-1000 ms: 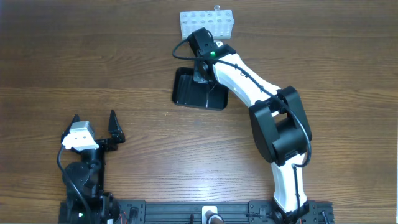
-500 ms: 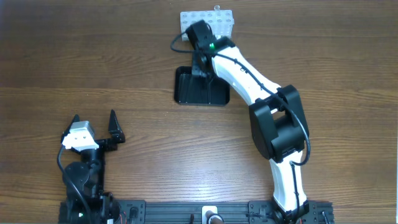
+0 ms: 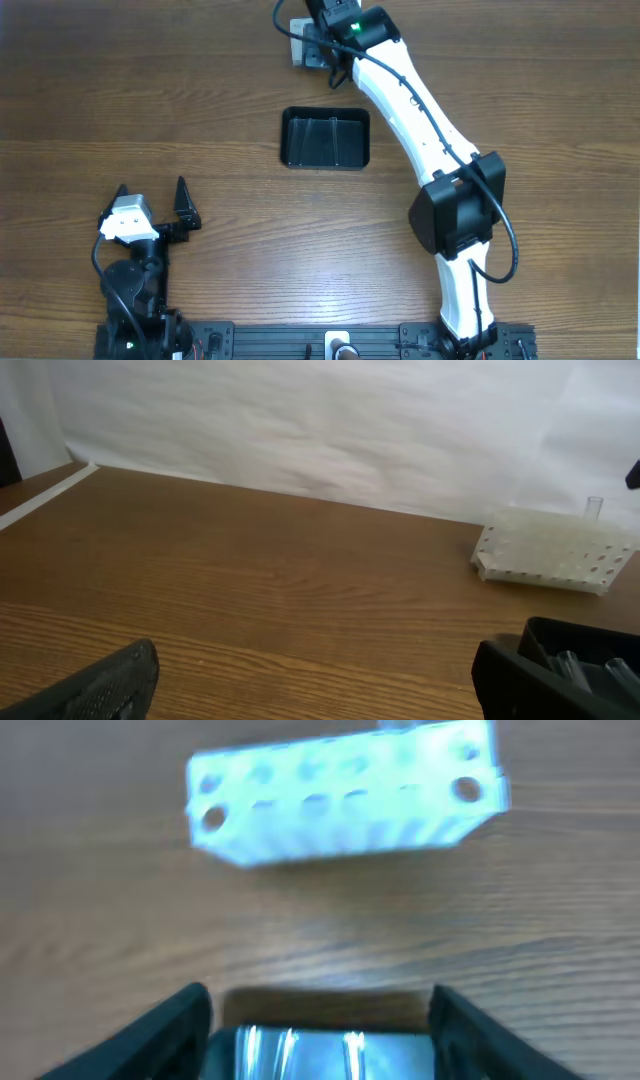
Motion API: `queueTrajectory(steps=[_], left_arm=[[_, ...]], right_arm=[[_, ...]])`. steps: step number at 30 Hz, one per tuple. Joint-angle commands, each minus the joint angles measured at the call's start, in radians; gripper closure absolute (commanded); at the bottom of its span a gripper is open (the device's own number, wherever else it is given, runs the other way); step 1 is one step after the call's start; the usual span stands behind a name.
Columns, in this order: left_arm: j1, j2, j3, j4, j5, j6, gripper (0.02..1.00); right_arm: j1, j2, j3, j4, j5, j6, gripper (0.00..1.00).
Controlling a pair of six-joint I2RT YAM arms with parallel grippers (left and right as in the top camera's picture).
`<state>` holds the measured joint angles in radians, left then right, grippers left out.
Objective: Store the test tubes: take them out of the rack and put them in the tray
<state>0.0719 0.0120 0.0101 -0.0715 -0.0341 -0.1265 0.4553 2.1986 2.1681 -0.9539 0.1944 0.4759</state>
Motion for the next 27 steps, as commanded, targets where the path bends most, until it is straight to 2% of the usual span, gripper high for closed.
queueTrajectory(steps=[1,13,27], left_arm=[[-0.005,-0.005,-0.004,0.0,-0.008,0.015,0.02],[-0.005,-0.005,-0.004,0.0,-0.008,0.014,0.02],[-0.005,-0.005,-0.004,0.0,-0.008,0.015,0.02]], right_arm=[[-0.043,0.005,-0.024,0.079,0.082,-0.046,0.194],[-0.082,0.124,-0.026,0.314,0.092,-0.233,0.075],[-0.081,0.204,-0.026,0.471,0.092,-0.311,0.049]])
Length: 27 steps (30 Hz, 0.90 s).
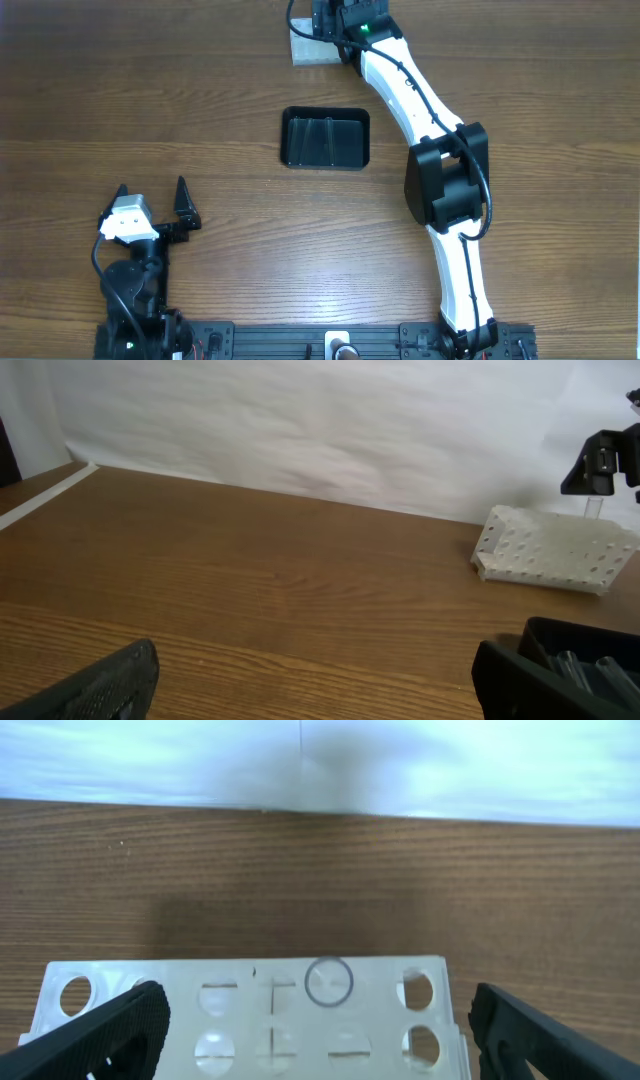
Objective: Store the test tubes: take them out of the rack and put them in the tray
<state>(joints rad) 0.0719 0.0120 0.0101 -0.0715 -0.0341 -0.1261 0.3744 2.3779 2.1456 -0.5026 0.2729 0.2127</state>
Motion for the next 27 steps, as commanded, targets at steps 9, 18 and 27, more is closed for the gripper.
queueTrajectory(steps=[9,18,27], left_arm=[[-0.005,-0.005,-0.004,0.0,-0.008,0.014,0.02],[-0.005,-0.005,-0.004,0.0,-0.008,0.014,0.02],[-0.005,-0.005,-0.004,0.0,-0.008,0.014,0.023]], right_arm=[[-0.005,0.046,-0.003,0.025,0.014,-0.054,0.053],[-0.015,0.051,-0.003,0.043,0.014,-0.054,0.347],[-0.016,0.052,-0.003,0.042,0.037,-0.054,0.599]])
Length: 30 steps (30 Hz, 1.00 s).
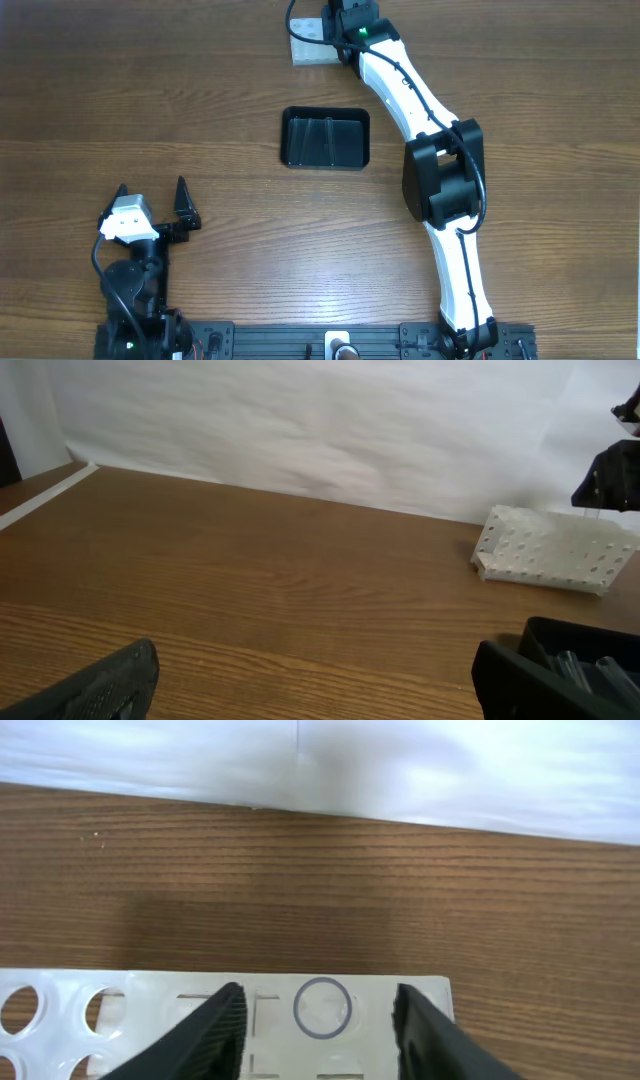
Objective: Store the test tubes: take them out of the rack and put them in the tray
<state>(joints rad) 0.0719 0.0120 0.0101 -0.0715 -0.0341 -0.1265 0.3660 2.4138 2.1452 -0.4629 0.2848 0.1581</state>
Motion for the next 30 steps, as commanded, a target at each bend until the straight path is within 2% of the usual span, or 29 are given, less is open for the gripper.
queueTrajectory(steps=[1,8,11,13,15,19,30], left_arm=[[-0.005,-0.005,-0.004,0.0,-0.008,0.015,0.02],[-0.005,-0.005,-0.004,0.0,-0.008,0.015,0.02],[-0.005,-0.005,-0.004,0.0,-0.008,0.015,0.02],[-0.005,-0.005,-0.004,0.0,-0.008,0.015,0.023],[-0.005,-0.005,-0.004,0.0,-0.008,0.015,0.02],[-0.005,-0.005,-0.004,0.0,-0.008,0.015,0.02],[-0.005,-0.005,-0.004,0.0,-0.008,0.015,0.02]], right_arm=[[-0.007,0.016,-0.003,0.003,0.025,0.0,0.636],[-0.005,0.016,-0.003,0.003,0.025,0.001,0.816],[-0.005,0.016,-0.003,0.003,0.029,0.001,0.853],[-0.005,0.016,-0.003,0.003,0.039,0.001,0.851],[-0.005,0.016,-0.003,0.003,0.053,0.0,0.757],[-0.005,0.016,-0.003,0.003,0.058,-0.011,0.702],[-0.008,0.016,-0.003,0.022,0.058,-0.011,0.676]])
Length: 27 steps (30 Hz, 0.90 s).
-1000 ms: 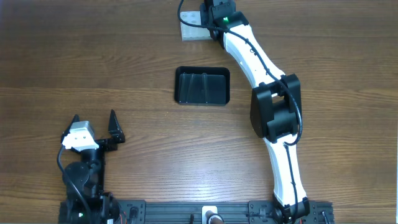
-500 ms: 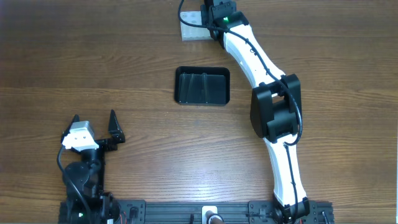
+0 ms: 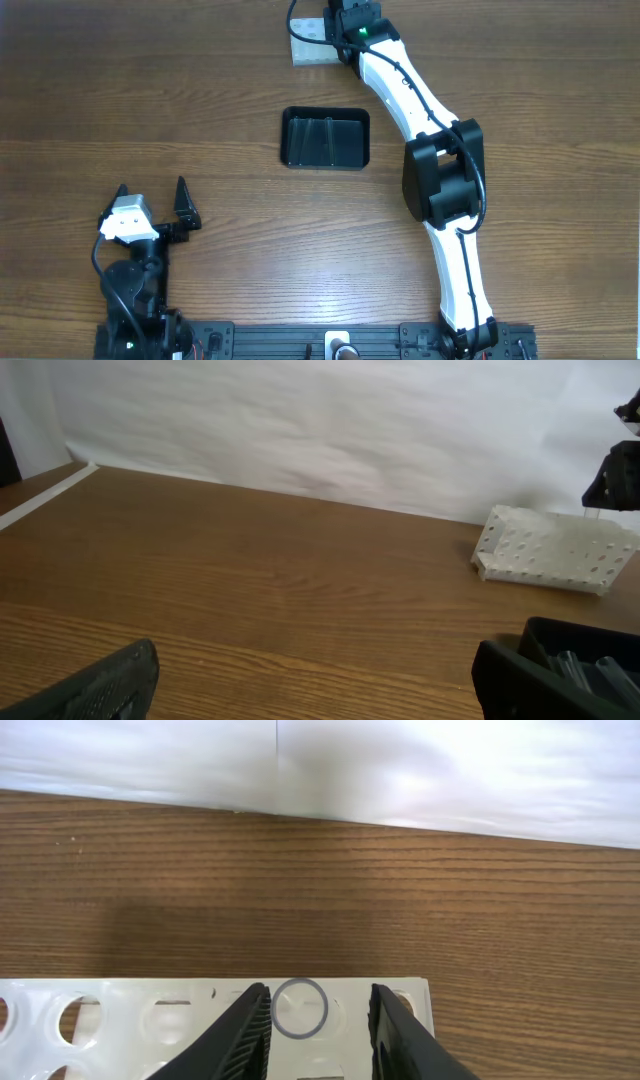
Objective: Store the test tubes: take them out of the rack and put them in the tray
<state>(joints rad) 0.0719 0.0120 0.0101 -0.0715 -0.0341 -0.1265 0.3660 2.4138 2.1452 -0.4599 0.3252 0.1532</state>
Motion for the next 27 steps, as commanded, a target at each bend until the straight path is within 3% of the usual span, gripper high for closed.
queueTrajectory(steps=[1,12,16,22,27], left_arm=[[-0.005,-0.005,-0.004,0.0,-0.008,0.015,0.02],[-0.005,-0.005,-0.004,0.0,-0.008,0.015,0.02],[-0.005,-0.005,-0.004,0.0,-0.008,0.015,0.02],[-0.005,-0.005,-0.004,0.0,-0.008,0.015,0.02],[-0.005,-0.005,-0.004,0.0,-0.008,0.015,0.02]], right_arm=[[-0.01,0.016,-0.003,0.023,0.018,-0.006,0.678],[-0.023,0.028,-0.003,0.033,0.036,-0.026,0.608],[-0.023,0.031,-0.003,0.037,0.036,-0.032,0.673],[-0.025,0.035,-0.003,0.038,0.036,-0.032,0.689],[-0.025,0.035,-0.003,0.038,0.036,-0.032,0.794]])
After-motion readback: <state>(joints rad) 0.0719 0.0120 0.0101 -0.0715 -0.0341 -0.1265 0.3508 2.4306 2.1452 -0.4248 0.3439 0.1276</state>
